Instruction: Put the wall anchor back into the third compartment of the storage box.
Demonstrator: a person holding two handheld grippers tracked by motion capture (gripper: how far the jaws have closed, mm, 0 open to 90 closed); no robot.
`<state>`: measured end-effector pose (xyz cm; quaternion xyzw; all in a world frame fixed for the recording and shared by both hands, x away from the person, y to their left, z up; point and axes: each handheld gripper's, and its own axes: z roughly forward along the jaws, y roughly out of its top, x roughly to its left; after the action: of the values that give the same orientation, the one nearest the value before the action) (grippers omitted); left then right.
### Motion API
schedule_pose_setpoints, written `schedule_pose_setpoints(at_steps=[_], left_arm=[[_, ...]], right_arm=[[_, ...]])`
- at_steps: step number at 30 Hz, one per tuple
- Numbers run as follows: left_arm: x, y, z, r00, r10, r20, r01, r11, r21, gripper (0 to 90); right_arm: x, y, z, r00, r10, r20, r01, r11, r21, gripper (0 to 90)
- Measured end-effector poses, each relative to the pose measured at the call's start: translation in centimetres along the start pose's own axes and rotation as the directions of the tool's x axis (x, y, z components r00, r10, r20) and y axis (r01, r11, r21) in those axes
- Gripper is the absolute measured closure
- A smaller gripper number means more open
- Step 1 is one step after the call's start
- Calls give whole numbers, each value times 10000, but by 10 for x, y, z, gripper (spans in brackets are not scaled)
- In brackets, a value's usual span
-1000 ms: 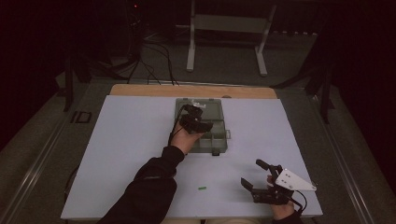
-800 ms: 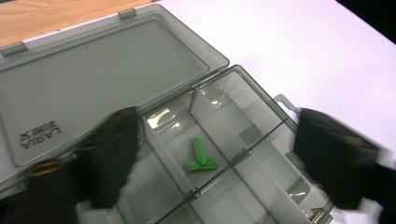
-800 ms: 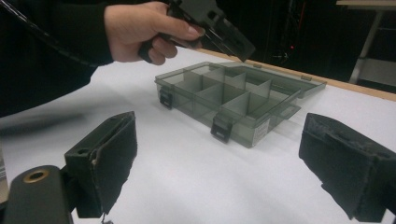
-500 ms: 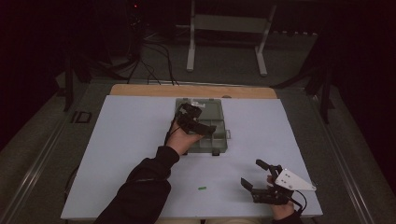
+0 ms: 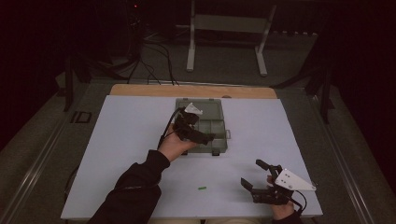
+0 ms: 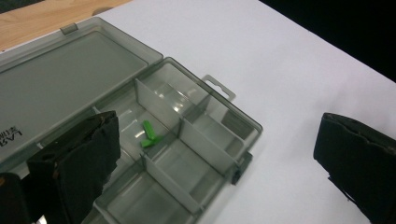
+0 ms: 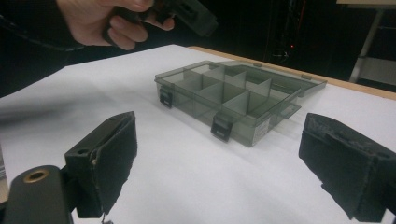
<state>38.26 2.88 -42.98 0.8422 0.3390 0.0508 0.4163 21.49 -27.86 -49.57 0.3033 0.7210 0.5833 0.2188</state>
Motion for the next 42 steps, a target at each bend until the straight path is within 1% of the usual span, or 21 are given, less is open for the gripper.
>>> schedule_pose_setpoints(at_steps=[3,5,7,8,10,12,17,22,23,27,33,37,38,41,42], left_arm=[[-3,-4,-6,9997,32,239,-33,10000,40,0],[-6,-6,-10,9994,130,325,-131,9999,35,0],[-8,-8,-13,9993,195,324,-195,9998,3,0],[-10,-9,-15,9989,197,418,-195,9998,-47,0],[-12,-12,-18,9985,268,469,-265,9996,-63,0],[-15,-15,-21,9981,253,565,-249,9997,-73,0],[-26,-25,-28,9943,465,964,-453,9989,-143,0],[-38,-32,-35,9916,741,1064,-725,9972,-184,0],[-41,-34,-37,9904,779,1144,-761,9969,-196,0],[-46,-39,-41,9886,921,1192,-895,9956,-271,1],[-52,-48,-42,9858,977,1365,-953,9952,-243,2],[-54,-54,-42,9836,967,1525,-960,9953,-120,2],[-56,-59,-41,9823,1017,1572,-1017,9948,-76,3],[-60,-64,-39,9801,1119,1643,-1137,9935,18,2],[-61,-66,-39,9806,1099,1624,-1115,9938,11,2]], right_arm=[[0,0,0,10000,14,2,-14,10000,0,114],[0,0,0,10000,16,2,-16,10000,-2,114],[0,0,0,10000,-6,9,6,10000,10,113],[0,0,0,10000,-3,5,3,10000,7,114],[0,0,0,10000,-21,4,21,10000,7,114],[0,0,0,10000,-15,15,15,10000,7,114],[1,0,0,10000,-24,-2,24,10000,17,114],[1,0,0,10000,-31,-11,31,10000,14,114],[0,0,0,10000,-34,-14,34,10000,10,114],[1,0,1,10000,-27,-17,27,10000,30,113],[1,0,0,10000,-46,-21,46,10000,10,114],[0,0,0,10000,-54,-20,54,10000,0,114],[0,0,0,10000,-60,-22,60,10000,-3,113],[1,0,0,10000,-47,-32,47,10000,2,113],[1,0,0,10000,-43,-28,43,10000,8,114]])
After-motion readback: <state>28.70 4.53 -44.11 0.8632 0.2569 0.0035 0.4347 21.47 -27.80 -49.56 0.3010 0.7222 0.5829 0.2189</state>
